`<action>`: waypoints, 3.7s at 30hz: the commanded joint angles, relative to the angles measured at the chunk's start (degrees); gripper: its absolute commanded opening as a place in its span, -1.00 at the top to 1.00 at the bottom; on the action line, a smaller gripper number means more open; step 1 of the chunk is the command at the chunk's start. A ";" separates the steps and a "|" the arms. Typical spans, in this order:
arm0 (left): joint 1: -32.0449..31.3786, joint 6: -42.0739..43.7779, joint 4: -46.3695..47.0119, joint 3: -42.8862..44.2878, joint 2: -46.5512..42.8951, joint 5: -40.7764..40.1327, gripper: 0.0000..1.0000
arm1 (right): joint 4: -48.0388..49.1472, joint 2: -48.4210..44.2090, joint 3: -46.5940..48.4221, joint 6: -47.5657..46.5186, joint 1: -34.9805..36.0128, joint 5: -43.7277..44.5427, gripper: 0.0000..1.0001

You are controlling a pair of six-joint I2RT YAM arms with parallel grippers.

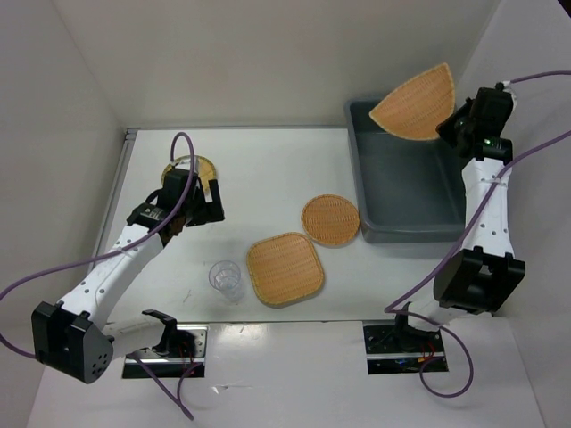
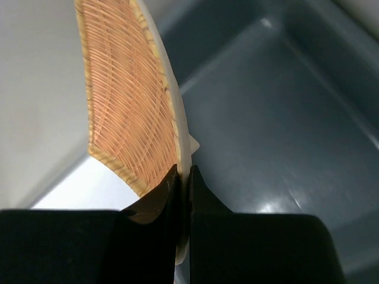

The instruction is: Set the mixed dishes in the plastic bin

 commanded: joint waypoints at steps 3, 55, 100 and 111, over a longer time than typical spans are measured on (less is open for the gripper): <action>0.29 -1.22 2.07 -0.15 -1.71 1.29 -1.00 | -1.08 3.73 -4.65 2.24 0.11 6.10 1.00; 0.29 6.67 3.57 2.83 8.47 15.67 -1.00 | 4.20 5.17 -8.51 7.34 -5.17 1.45 -0.07; 0.29 13.37 8.92 3.98 45.23 57.28 0.57 | 1.64 -21.22 -17.13 5.32 6.08 1.01 -0.18; 0.29 12.84 2.95 10.47 37.33 55.00 1.00 | 3.40 -20.69 -17.13 5.32 6.08 -3.03 -0.18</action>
